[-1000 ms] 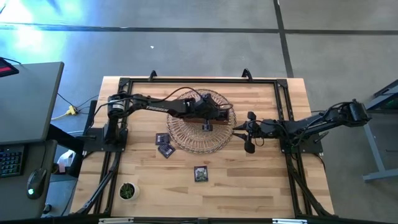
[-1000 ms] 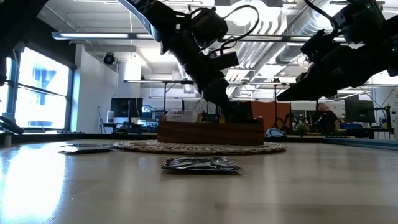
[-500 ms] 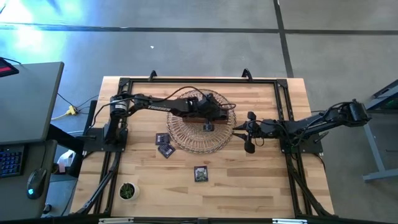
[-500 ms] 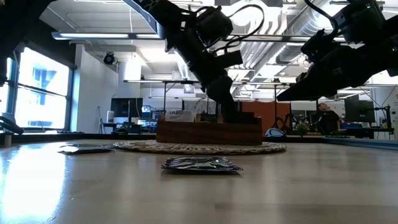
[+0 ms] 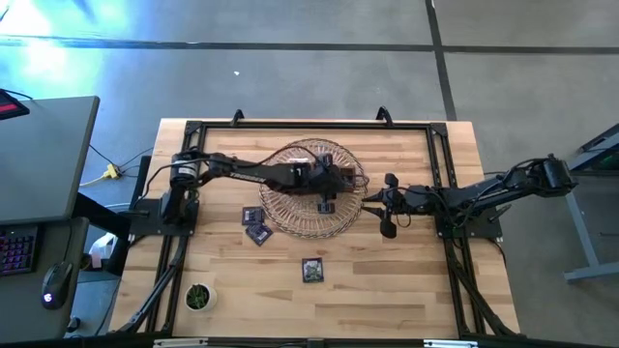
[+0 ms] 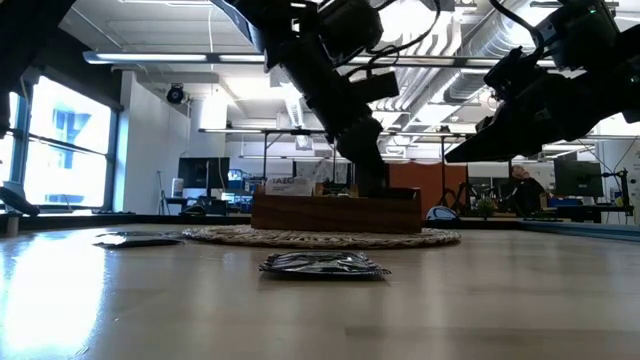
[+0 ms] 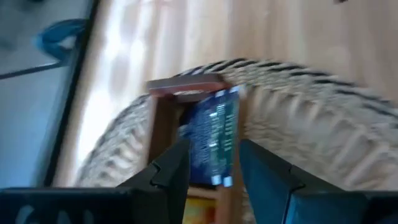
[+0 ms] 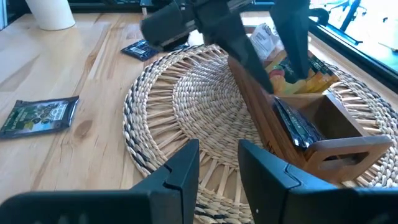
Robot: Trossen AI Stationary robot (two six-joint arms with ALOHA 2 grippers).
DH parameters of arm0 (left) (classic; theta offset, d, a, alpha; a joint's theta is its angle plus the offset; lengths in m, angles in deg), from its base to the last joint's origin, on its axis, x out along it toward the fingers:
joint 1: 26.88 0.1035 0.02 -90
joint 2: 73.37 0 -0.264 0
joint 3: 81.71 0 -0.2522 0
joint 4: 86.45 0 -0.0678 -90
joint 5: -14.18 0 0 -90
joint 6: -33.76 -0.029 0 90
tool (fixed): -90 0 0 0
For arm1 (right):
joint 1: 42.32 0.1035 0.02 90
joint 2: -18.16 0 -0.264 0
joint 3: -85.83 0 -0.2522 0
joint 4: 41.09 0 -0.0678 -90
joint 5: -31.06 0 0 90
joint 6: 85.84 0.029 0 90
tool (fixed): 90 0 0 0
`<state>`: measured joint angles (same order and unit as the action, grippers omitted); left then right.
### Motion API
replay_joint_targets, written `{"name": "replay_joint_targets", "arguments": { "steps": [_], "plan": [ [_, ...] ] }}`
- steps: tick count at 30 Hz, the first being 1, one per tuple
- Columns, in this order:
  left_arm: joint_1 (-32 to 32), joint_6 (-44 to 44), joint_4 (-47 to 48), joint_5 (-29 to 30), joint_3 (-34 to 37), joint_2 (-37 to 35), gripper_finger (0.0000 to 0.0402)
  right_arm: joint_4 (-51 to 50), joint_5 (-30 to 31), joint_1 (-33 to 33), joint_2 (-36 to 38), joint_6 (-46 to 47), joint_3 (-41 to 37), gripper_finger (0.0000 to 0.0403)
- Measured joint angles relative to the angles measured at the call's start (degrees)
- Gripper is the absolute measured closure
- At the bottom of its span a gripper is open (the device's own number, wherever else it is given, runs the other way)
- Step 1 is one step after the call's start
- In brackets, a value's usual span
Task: Pick & Place Tea
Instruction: Adjust the purple tea bags in the right section of the wooden organizer
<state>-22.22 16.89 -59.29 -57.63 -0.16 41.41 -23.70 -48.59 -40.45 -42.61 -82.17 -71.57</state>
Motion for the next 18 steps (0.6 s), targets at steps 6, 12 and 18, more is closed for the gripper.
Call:
{"name": "replay_joint_targets", "arguments": {
  "steps": [6,12,18],
  "plan": [
    [-3.0,4.9,4.0,6.5,-2.8,0.0,0.0266,0.9,2.9,0.0,0.0,-2.3,0.0,0.0296],
    [-7.1,19.7,17.7,21.0,-9.8,0.0,0.0302,4.9,4.4,0.0,-1.8,-2.2,0.0,0.0361],
    [-10.1,32.3,41.8,25.8,-20.9,-3.1,0.0393,10.5,3.9,1.5,-11.7,0.4,4.4,0.0392]
  ]
}}
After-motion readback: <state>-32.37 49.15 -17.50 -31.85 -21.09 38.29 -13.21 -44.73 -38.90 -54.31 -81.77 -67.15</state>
